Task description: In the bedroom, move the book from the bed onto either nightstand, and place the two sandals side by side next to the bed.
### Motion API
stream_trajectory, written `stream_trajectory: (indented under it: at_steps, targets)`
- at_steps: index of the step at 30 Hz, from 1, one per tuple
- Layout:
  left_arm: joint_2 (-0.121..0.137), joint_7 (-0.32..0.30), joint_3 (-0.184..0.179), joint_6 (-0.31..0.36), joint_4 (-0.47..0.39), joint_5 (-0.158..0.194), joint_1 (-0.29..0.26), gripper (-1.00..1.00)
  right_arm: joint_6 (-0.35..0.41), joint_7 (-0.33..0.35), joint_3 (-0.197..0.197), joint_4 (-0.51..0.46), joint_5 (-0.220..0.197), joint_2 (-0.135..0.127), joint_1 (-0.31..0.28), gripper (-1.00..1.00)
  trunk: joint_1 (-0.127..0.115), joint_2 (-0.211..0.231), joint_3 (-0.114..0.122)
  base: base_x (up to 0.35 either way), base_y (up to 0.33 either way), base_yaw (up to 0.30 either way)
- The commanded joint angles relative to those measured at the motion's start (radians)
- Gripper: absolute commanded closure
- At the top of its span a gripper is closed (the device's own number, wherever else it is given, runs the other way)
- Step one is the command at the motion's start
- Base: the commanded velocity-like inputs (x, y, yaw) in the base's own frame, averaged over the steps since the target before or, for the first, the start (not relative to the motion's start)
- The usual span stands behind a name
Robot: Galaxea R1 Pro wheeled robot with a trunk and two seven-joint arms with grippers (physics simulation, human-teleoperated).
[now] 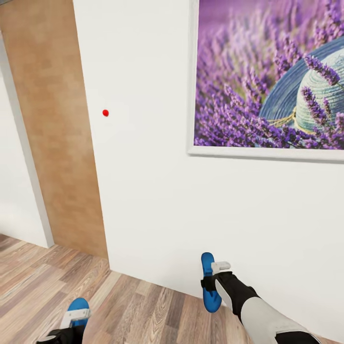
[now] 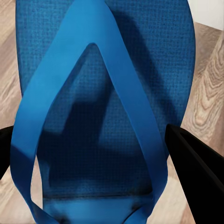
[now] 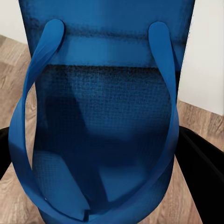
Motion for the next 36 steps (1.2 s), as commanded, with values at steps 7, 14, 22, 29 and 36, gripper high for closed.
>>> stream_trajectory:
  at_steps: [7, 14, 22, 29, 36]
  targets:
    - [0.000, 0.006, -0.001, 0.005, -0.001, 0.010, 0.000, 1.00, 0.007, -0.003, 0.005, -0.001, 0.002, 0.000, 0.000, 1.00, -0.027, 0.049, 0.026, 0.000, 0.000, 0.079]
    - [0.000, 0.006, -0.002, 0.005, -0.001, 0.010, 0.000, 1.00, 0.007, -0.003, 0.005, -0.001, 0.002, 0.000, 0.000, 1.00, -0.054, 0.098, 0.052, 0.000, 0.000, 0.014]
    - [0.000, 0.006, -0.003, 0.005, -0.001, 0.010, 0.000, 1.00, 0.007, -0.003, 0.006, 0.000, 0.002, 0.001, 0.000, 1.00, -0.085, 0.154, 0.088, 0.000, 0.000, 0.002]
    - [0.000, 0.006, -0.003, 0.005, -0.001, 0.010, 0.000, 1.00, 0.007, -0.003, 0.007, 0.000, 0.002, 0.001, 0.000, 1.00, -0.111, 0.203, 0.120, 0.000, 0.000, 0.007]
    - [0.000, 0.006, -0.003, 0.005, -0.001, 0.010, 0.000, 1.00, 0.007, -0.003, 0.007, 0.000, 0.002, 0.001, 0.000, 1.00, -0.138, 0.252, 0.153, 0.000, 0.000, 0.056]
